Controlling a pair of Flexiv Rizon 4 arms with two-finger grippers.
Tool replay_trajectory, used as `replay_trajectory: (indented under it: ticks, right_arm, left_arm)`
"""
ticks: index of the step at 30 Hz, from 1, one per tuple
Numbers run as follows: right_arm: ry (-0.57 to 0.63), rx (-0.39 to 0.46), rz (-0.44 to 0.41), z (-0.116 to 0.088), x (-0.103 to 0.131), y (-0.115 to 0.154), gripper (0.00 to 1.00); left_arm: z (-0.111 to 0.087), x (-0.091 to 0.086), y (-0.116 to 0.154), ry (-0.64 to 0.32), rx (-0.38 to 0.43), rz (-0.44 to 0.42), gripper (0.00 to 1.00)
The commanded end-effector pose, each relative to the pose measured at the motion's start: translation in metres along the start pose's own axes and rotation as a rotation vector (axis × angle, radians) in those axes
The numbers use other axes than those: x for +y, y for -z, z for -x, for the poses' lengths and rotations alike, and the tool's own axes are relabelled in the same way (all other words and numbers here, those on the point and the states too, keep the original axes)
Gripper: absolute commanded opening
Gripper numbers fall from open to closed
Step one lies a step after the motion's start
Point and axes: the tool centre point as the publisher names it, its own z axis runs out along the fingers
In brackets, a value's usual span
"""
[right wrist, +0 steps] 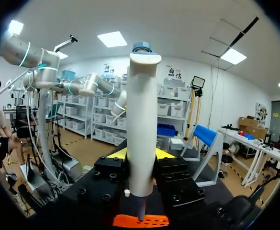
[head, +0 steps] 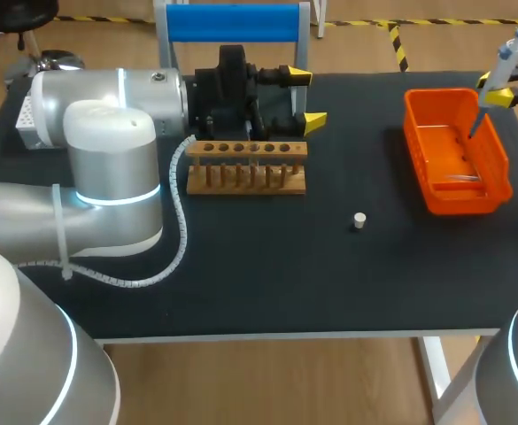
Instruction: Invert the test tube, pick up the pipette, mount the tip to pipette, aspirate from beaker and dispense into the tube, eject the tip, return the pipette, and cap with the stopper.
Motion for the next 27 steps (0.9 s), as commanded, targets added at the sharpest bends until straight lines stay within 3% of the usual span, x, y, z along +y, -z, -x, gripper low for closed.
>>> replay_trajectory:
  ticks: [1, 8, 27]
  right_arm:
    - [0.005, -0.119, -0.068, -0.022, 0.006, -0.039, 0.00]
    - [-0.015, -0.123, -0.061, -0.029, 0.007, -0.077, 0.00]
    - [-0.057, -0.097, 0.045, -0.012, 0.010, -0.167, 0.00]
  left_arm:
    - [-0.001, 0.001, -0.001, -0.001, -0.004, -0.003, 1.00]
    - [-0.001, 0.001, -0.001, -0.001, -0.004, -0.003, 1.00]
    - [-0.001, 0.001, -0.001, -0.001, -0.004, -0.003, 1.00]
